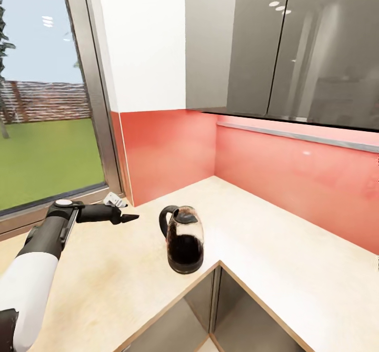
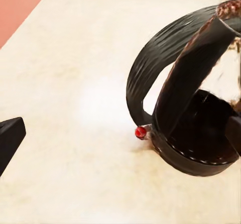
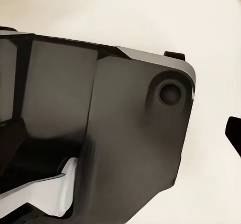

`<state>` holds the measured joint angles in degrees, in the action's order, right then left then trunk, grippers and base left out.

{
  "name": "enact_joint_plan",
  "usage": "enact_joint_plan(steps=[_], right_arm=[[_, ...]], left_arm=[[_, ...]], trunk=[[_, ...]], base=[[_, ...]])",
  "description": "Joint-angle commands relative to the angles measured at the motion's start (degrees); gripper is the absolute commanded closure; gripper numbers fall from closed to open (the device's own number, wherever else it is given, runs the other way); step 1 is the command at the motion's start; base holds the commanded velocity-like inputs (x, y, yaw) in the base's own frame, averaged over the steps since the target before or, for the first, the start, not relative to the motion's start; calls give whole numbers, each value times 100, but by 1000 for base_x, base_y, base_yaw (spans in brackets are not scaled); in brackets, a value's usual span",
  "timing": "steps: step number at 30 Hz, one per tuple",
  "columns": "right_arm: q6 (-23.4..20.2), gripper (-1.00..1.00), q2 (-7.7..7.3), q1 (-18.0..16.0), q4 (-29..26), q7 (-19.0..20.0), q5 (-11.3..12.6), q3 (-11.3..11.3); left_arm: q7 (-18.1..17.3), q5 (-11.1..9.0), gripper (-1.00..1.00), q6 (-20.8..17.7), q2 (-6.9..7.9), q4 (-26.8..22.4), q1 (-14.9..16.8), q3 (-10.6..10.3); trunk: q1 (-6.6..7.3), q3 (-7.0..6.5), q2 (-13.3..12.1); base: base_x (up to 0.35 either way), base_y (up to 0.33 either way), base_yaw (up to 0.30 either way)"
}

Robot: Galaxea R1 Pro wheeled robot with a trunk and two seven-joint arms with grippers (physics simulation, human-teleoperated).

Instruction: Set up a coffee station on the kitchen countertop: keep the coffee maker on the countertop, move the bottle of coffee from the kitchen shelf to the counter next to the coffee maker, place a paper coffee filter on top of the coffee maker, put the saucer next to the coffee maker with the coffee cup on the saucer, and place the electric kettle next to the coffee maker.

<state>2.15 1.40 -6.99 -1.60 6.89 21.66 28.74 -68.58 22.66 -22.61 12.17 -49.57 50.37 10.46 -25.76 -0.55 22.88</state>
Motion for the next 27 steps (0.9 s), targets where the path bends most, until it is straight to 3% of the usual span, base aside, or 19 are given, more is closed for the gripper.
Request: enact_joint_plan(steps=[1, 6, 10, 16, 27], right_arm=[[23, -100, 1, -4, 11, 22, 63, 44], [23, -100, 1, -4, 11, 23, 66, 44], [23, -100, 1, -4, 11, 23, 66, 44], [23, -100, 1, -4, 11, 23, 66, 44], [23, -100, 1, -4, 13, 23, 66, 44]], left_arm=[[-39, 25, -100, -56, -21, 22, -3, 12], [-37, 14, -100, -49, -61, 82, -10, -150], [-41, 8, -100, -42, -68, 87, -100, -165], [-36, 10, -100, -42, -249, 82, -159, -167], [-33, 22, -100, -41, -276, 79, -159, -171]], trunk=[[-2, 2, 4], [-2, 2, 4], [-2, 2, 4], [-2, 2, 4], [-2, 2, 4]], base=[[11, 0, -172], [4, 0, -203], [0, 0, -29], [0, 0, -1], [106, 0, 0]])
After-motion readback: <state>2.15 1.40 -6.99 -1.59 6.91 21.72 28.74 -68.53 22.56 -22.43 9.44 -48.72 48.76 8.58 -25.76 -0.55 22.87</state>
